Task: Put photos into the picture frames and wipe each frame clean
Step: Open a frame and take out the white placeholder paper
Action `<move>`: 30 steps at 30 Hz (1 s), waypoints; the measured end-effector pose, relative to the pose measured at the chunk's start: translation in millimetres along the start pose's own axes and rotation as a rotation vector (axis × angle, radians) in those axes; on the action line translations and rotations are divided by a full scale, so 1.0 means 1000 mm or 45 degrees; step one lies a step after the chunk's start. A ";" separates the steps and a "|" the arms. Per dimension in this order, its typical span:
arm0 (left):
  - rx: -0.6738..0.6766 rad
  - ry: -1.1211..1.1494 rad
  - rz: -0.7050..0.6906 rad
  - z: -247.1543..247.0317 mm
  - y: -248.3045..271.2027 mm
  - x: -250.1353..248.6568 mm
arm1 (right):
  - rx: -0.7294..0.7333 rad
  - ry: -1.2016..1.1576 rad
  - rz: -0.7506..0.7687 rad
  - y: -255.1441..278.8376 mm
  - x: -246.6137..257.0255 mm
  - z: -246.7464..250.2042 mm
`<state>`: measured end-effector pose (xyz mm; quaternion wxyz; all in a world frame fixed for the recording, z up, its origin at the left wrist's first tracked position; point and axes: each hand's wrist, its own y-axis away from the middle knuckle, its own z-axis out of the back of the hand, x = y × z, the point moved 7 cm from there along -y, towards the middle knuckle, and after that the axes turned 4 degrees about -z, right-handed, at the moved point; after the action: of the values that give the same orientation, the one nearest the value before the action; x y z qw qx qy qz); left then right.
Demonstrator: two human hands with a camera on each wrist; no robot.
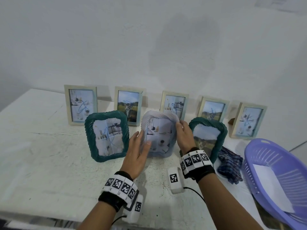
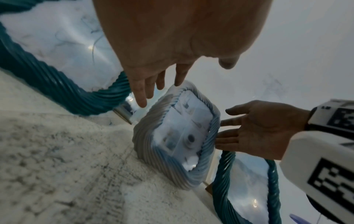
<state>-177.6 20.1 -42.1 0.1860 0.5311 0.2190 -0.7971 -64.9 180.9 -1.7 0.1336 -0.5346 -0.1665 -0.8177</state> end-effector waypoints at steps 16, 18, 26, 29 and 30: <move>-0.692 -0.161 0.184 0.138 0.028 0.025 | 0.452 0.374 0.482 0.074 0.069 -0.127; -0.659 -0.143 0.141 0.138 0.024 0.026 | 0.514 0.367 0.376 0.071 0.062 -0.140; -0.537 -0.220 0.077 0.131 0.043 -0.011 | 0.356 0.050 0.397 0.082 0.054 -0.097; -0.415 -0.096 0.090 0.118 0.059 -0.027 | 0.318 -0.149 0.248 0.090 0.030 -0.064; -0.357 -0.060 0.093 0.111 0.064 -0.033 | 0.341 -0.238 0.222 0.096 0.022 -0.054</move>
<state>-217.0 -91.9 16.3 0.2923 0.4888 0.3042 -0.7636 -80.3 70.3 11.1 0.2580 -0.5980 -0.2388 -0.7203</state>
